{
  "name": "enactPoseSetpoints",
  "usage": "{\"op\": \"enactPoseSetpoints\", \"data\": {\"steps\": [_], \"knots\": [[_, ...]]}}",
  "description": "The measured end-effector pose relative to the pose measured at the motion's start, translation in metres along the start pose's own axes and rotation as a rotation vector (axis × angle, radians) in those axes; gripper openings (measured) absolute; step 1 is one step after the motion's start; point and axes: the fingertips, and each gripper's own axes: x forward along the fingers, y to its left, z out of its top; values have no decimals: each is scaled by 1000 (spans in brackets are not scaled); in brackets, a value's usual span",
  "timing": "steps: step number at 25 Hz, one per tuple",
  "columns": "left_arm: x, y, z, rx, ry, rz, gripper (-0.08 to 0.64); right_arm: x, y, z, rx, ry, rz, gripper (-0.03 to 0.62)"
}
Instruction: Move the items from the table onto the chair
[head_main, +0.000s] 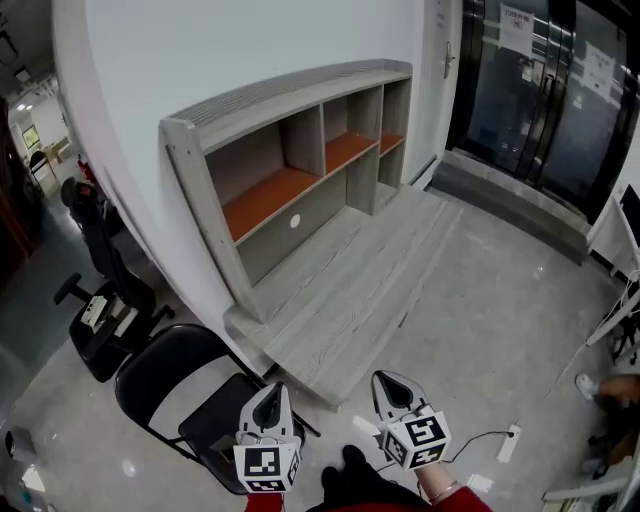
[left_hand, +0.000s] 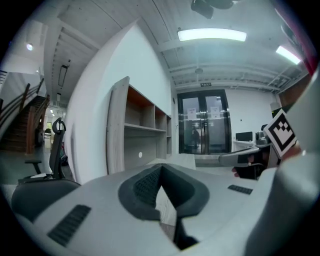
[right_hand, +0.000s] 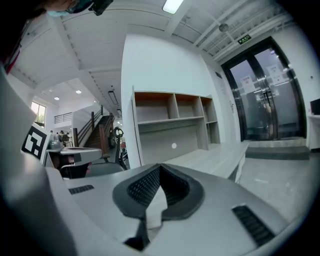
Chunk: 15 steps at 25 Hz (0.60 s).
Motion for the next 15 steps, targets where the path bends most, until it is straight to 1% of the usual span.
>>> {"op": "enactPoseSetpoints", "data": {"steps": [4, 8, 10, 12, 15], "knots": [[-4, -12, -2, -16, 6, -38, 8, -19, -1, -4, -5, 4, -23, 6], [-7, -19, -3, -29, 15, -49, 8, -24, 0, -4, -24, 11, -13, 6], [-5, -22, -1, -23, 12, -52, 8, -23, 1, 0, -31, 2, -2, 5], [-3, -24, -1, -18, 14, -51, 8, -20, 2, 1, -24, -3, 9, 5], [-3, -29, -4, -34, 24, -53, 8, -21, 2, -6, 11, 13, 16, 5]]}}
